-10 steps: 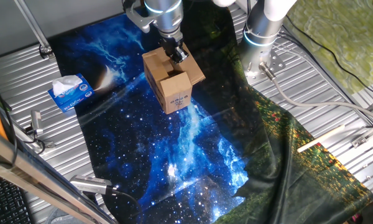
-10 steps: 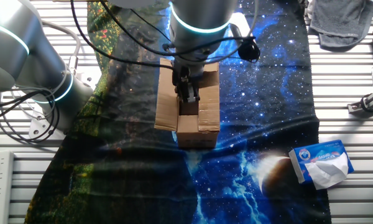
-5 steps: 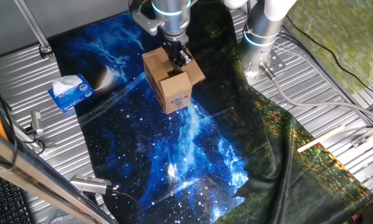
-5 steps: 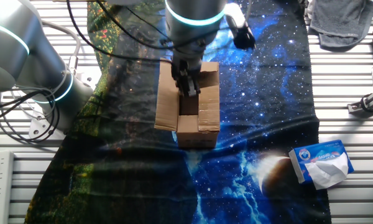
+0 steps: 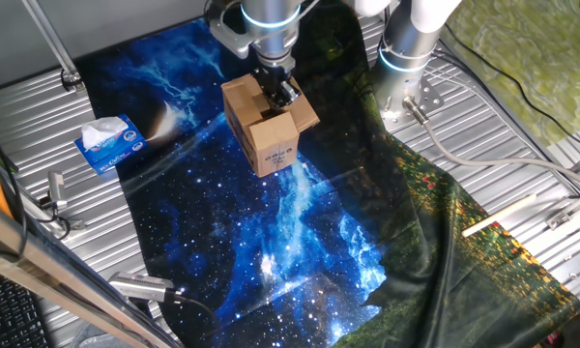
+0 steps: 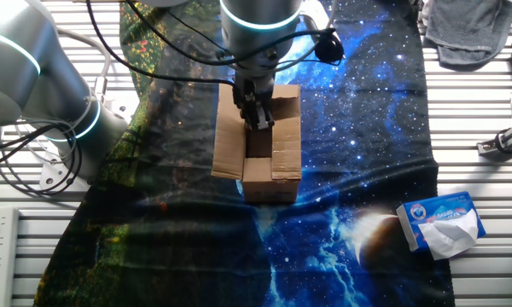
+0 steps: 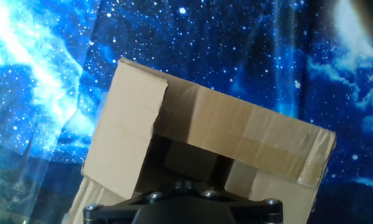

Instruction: Cover the box

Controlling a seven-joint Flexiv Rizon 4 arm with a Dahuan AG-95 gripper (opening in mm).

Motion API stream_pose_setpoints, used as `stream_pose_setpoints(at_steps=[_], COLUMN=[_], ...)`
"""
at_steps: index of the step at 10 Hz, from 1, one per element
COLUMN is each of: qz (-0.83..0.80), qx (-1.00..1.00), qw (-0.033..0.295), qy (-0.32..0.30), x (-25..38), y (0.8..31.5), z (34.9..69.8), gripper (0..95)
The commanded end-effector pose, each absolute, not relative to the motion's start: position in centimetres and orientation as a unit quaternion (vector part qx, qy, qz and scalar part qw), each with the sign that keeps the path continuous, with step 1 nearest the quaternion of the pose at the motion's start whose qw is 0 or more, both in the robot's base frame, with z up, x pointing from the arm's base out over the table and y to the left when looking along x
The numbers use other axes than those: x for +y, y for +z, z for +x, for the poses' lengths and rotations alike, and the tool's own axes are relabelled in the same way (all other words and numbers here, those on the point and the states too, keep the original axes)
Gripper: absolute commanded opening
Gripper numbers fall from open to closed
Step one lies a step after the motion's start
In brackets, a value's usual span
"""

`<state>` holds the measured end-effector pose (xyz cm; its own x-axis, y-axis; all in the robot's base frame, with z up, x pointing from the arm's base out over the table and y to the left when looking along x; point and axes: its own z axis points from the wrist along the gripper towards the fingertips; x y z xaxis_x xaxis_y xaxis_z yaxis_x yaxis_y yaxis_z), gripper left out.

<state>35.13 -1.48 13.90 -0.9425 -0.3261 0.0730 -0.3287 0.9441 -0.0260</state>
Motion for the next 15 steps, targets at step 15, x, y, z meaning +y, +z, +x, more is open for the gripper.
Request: stream_pose_setpoints(at_steps=[15], qz=[0.166], qx=[-0.984], qw=[0.053], qy=[0.026], x=[-2.11], y=[13.43], z=[34.94], gripper=[0.0])
